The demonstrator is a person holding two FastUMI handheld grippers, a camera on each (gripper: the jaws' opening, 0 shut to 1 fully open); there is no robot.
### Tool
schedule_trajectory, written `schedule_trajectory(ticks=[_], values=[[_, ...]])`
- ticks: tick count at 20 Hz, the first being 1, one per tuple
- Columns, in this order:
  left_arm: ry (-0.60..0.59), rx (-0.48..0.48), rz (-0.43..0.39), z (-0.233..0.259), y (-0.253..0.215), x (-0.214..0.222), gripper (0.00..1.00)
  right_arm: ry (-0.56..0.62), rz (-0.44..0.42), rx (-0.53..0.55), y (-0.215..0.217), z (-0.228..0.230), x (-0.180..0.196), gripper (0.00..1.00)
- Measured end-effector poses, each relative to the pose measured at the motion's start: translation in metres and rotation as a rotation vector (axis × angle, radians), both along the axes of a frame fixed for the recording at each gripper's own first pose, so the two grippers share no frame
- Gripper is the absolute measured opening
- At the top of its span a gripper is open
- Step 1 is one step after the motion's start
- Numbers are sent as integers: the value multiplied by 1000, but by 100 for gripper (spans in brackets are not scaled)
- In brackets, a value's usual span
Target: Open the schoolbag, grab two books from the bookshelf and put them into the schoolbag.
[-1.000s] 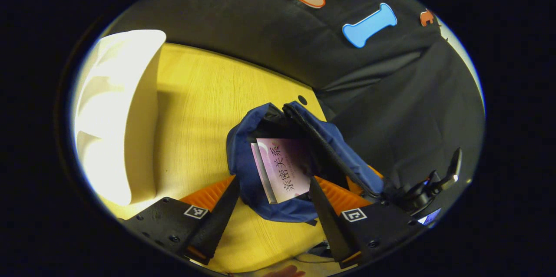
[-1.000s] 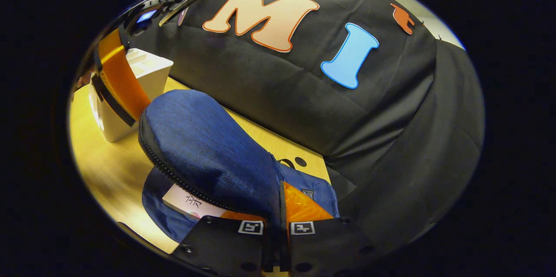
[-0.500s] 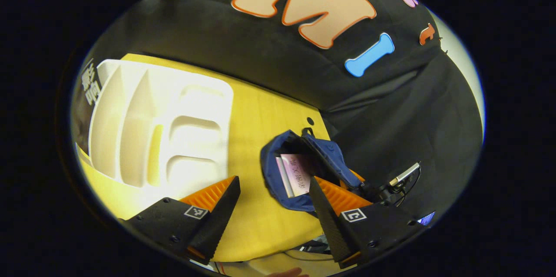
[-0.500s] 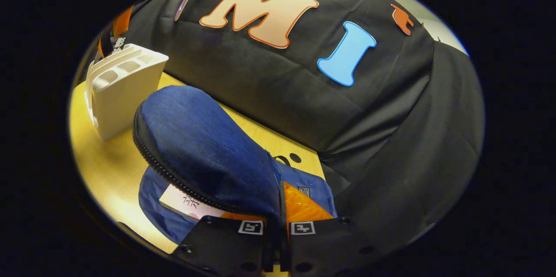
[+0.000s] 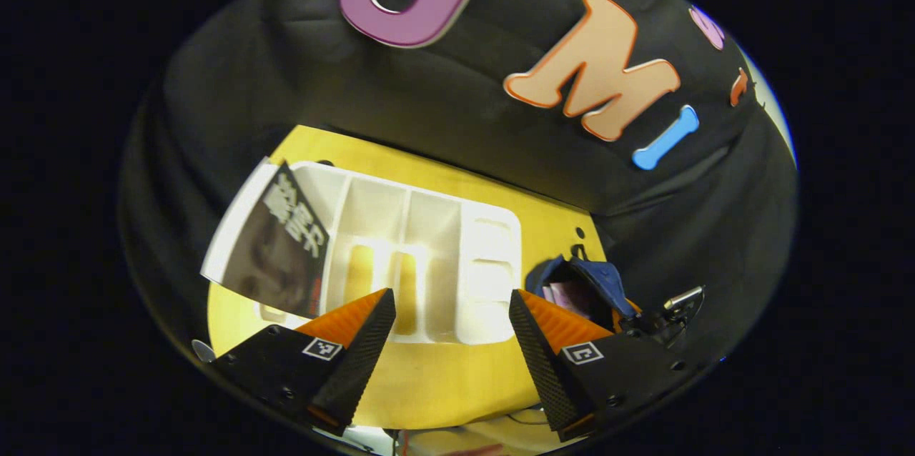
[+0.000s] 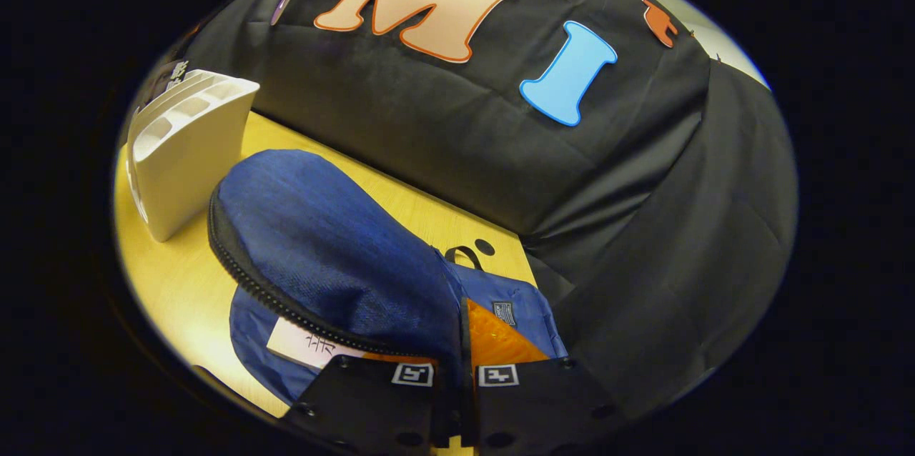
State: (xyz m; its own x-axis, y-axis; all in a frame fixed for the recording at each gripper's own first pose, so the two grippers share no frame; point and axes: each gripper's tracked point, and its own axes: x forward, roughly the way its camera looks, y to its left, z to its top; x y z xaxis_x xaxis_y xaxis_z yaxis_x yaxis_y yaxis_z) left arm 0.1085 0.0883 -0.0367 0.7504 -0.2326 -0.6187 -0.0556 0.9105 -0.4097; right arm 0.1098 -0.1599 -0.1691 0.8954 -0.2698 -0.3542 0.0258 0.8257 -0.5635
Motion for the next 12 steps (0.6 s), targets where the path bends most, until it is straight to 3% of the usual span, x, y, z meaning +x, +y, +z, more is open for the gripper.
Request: schedule_trajectory(ticks=[8, 12], values=[[43, 169, 142, -14, 141, 10, 95, 28, -22, -34, 6, -9, 2, 7], [113, 121, 145, -41, 153, 14, 94, 31, -43, -44, 10, -11, 3, 10]])
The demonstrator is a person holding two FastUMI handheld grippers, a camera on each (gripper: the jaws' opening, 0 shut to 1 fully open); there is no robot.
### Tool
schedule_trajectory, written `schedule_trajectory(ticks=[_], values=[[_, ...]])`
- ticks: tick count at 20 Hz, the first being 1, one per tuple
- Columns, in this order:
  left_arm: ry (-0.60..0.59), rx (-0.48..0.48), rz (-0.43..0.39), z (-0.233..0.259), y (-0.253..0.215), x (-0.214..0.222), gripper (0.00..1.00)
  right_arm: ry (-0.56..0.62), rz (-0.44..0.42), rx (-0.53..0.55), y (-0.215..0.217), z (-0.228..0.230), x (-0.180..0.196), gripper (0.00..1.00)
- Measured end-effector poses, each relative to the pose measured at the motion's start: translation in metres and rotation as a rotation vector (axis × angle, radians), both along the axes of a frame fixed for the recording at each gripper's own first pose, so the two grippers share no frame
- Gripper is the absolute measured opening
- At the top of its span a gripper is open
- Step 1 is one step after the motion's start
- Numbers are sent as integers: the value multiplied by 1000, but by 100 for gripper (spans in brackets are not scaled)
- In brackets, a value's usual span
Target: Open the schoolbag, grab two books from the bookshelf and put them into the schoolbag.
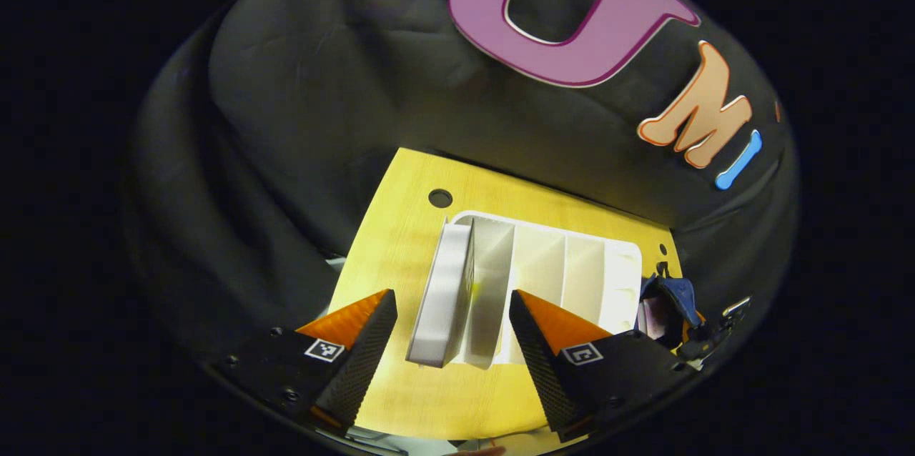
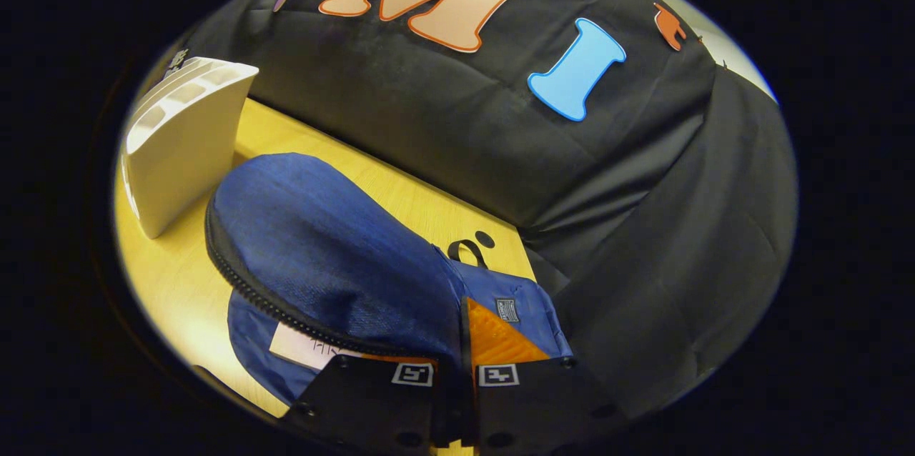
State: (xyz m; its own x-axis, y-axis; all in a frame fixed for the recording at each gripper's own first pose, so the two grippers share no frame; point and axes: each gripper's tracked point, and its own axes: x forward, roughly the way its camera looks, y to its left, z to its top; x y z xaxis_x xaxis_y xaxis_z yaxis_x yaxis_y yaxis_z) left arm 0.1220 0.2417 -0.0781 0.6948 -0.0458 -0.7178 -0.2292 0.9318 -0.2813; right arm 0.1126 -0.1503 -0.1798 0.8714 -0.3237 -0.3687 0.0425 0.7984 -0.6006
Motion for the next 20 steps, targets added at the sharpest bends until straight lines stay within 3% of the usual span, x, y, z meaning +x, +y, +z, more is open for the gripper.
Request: schedule_trajectory(ticks=[6, 10, 11, 12, 13, 14, 15, 17, 18, 19, 20], values=[[93, -85, -26, -44, -6, 14, 90, 6, -24, -13, 5, -1, -3, 10], [120, -67, -80, -52, -18, 29, 80, 3, -37, -11, 7, -3, -7, 10], [143, -50, -95, -57, -17, 29, 67, 2, -39, -11, 7, -3, -7, 10], [173, -39, -105, -64, -20, 31, 76, 1, -41, -9, 7, -3, -8, 10], [203, -41, -113, -68, -21, 32, 65, 0, -43, -6, 6, -3, -8, 10], [229, -51, -121, -71, -26, 31, 68, -2, -46, -3, 7, -3, -8, 10], [250, -63, -125, -74, -32, 29, 57, -3, -48, -1, 6, -2, -8, 10], [280, -60, -130, -81, -36, 31, 54, -4, -50, 1, 7, -2, -7, 10], [289, -52, -132, -84, -36, 33, 59, -4, -49, 1, 8, -1, -7, 10], [297, -43, -134, -86, -37, 35, 50, -3, -49, 1, 7, -1, -7, 10], [308, -38, -137, -87, -40, 37, 48, -4, -50, 1, 7, 0, -8, 10]])
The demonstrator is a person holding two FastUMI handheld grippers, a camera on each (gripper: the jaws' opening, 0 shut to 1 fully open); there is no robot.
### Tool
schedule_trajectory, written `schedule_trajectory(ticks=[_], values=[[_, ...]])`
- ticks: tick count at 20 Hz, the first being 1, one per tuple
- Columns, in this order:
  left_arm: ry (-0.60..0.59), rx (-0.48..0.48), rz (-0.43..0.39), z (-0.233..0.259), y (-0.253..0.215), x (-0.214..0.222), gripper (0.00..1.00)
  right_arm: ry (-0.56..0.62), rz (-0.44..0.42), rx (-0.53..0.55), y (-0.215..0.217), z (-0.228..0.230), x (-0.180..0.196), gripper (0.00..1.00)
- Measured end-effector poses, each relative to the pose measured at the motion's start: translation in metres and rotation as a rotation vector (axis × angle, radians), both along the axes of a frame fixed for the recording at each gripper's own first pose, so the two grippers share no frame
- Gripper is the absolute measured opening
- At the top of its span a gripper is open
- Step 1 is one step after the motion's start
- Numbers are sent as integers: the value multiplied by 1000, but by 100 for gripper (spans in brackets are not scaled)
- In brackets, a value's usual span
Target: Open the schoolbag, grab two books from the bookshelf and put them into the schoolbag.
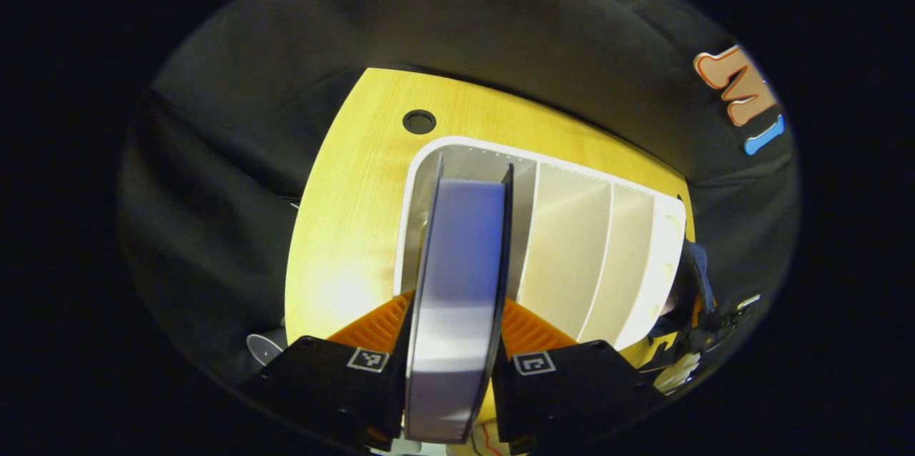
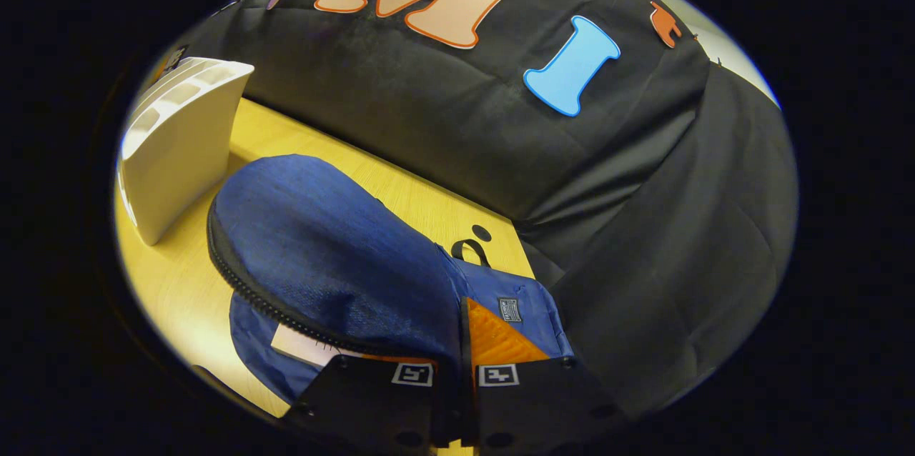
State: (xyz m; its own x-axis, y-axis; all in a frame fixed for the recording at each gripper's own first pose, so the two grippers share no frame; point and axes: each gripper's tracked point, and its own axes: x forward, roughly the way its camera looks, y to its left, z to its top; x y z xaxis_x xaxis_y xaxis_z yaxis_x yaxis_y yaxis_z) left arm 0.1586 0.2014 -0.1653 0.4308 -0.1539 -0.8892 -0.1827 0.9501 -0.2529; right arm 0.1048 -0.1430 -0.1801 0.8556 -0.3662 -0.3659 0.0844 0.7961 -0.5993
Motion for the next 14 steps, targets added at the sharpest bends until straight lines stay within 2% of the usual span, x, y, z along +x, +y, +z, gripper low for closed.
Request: schedule_trajectory(ticks=[1, 2, 3, 4, 5, 10, 14], values=[[12, 10, 2, -3, 0, 1, 44, -1, 0, 2, 0, -1, 0, 10], [30, 19, 4, -6, 1, 0, 44, -3, -2, 4, 0, -1, 0, 9], [47, 26, 6, -10, 0, -1, 51, -6, -3, 7, -1, 1, 0, 10], [61, 26, 7, -13, -2, -1, 50, -8, -4, 9, 0, 2, 0, 10], [75, 29, 6, -15, -2, 0, 44, -9, -5, 11, 0, 0, 0, 11], [141, 64, -7, -28, -6, -3, 46, -12, 0, 8, 0, 0, -2, 10], [143, 70, -5, -28, -5, -2, 45, -15, 0, 13, 0, 0, -1, 10]])
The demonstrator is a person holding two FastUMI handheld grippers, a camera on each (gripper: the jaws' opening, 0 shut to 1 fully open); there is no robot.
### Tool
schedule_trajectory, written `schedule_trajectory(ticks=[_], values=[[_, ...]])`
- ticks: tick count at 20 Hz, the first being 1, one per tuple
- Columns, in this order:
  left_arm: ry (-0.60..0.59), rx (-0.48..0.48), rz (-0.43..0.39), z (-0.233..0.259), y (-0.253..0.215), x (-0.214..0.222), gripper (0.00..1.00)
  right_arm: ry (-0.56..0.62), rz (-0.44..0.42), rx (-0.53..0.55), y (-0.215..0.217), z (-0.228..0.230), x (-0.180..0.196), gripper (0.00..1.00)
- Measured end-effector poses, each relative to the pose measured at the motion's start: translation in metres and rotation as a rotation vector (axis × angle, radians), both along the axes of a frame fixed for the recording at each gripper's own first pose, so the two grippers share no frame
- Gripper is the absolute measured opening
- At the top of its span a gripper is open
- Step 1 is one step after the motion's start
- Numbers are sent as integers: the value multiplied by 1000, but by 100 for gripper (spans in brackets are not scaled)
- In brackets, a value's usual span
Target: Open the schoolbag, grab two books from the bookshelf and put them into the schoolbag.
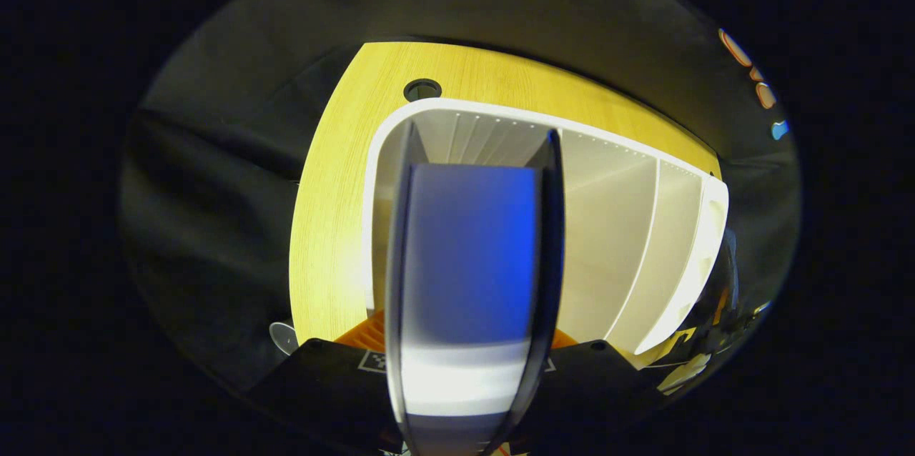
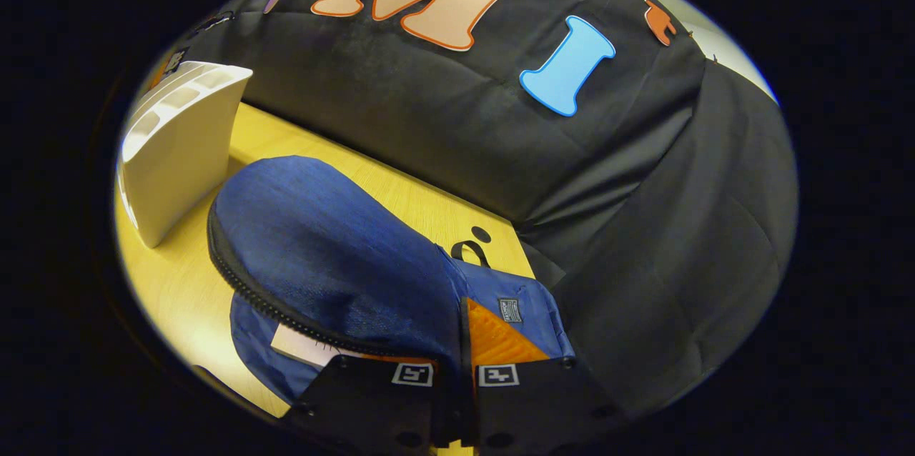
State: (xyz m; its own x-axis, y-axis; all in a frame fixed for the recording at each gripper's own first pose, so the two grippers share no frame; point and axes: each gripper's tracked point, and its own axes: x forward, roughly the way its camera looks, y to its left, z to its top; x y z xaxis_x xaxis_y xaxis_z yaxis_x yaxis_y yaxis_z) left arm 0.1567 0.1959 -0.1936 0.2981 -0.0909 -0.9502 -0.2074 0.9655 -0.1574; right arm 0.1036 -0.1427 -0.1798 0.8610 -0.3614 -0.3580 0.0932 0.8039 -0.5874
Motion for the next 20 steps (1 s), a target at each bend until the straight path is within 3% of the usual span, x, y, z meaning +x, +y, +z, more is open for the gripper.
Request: schedule_trajectory(ticks=[9, 14, 20], values=[[69, -27, 40, 3, -3, -16, 45, 1, 11, -11, 0, 0, -2, 9], [73, -3, 32, 31, -1, -34, 44, -4, 19, -4, -1, 4, -2, 10], [56, 25, 77, 76, -4, -59, 44, -8, 42, -5, -2, 4, -5, 9]])
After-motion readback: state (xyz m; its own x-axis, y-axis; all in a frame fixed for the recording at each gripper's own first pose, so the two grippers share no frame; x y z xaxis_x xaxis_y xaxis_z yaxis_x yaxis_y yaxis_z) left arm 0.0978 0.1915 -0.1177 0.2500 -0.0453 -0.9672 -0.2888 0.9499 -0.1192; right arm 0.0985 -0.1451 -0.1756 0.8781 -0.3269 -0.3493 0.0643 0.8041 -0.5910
